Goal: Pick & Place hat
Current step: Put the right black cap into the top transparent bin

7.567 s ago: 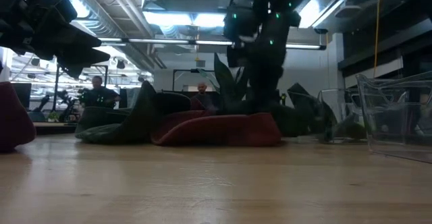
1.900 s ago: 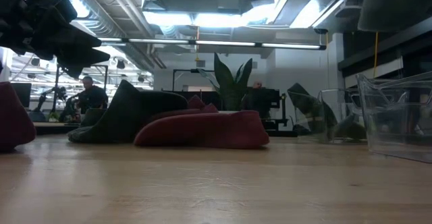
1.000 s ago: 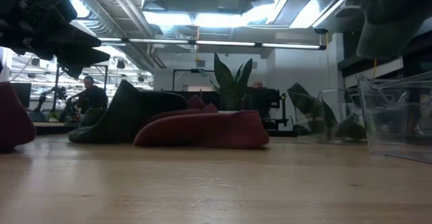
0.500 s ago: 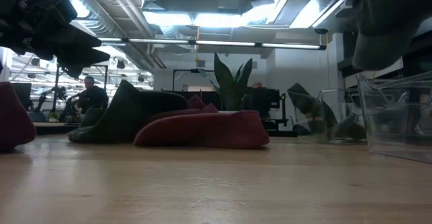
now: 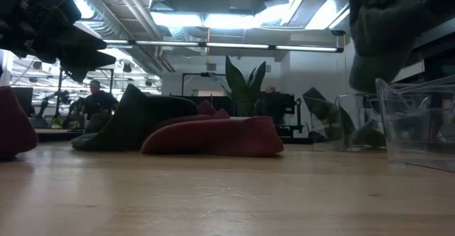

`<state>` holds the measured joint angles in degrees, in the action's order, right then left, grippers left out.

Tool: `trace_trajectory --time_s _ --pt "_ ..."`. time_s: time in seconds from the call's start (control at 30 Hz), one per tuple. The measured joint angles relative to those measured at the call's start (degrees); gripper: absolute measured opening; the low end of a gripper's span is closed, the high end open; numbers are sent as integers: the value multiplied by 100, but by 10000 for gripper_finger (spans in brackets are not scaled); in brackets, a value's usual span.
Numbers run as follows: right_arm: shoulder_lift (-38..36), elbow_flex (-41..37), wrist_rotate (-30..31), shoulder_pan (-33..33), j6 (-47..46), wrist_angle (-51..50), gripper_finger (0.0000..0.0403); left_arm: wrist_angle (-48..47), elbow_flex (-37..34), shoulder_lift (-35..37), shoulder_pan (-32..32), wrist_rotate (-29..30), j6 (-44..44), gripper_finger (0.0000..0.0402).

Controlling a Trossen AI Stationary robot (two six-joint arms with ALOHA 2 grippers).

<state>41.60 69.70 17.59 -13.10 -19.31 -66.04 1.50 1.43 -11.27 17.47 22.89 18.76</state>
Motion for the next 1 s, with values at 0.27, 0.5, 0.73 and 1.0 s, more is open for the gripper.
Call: trace_trajectory --time_s 0.27,0.5,0.73,1.0 --pt "2 -412 547 -24 -21 71 8 0 0 2 -1 -1 0 190" --pt "2 -849 821 -29 -190 70 8 0 0 2 -1 -1 0 190" --pt "7 -1295 856 -262 -131 63 8 0 0 0 0 -2 0 191" --pt "57 -1226 1330 -435 146 25 8 0 0 0 -2 -2 0 191"
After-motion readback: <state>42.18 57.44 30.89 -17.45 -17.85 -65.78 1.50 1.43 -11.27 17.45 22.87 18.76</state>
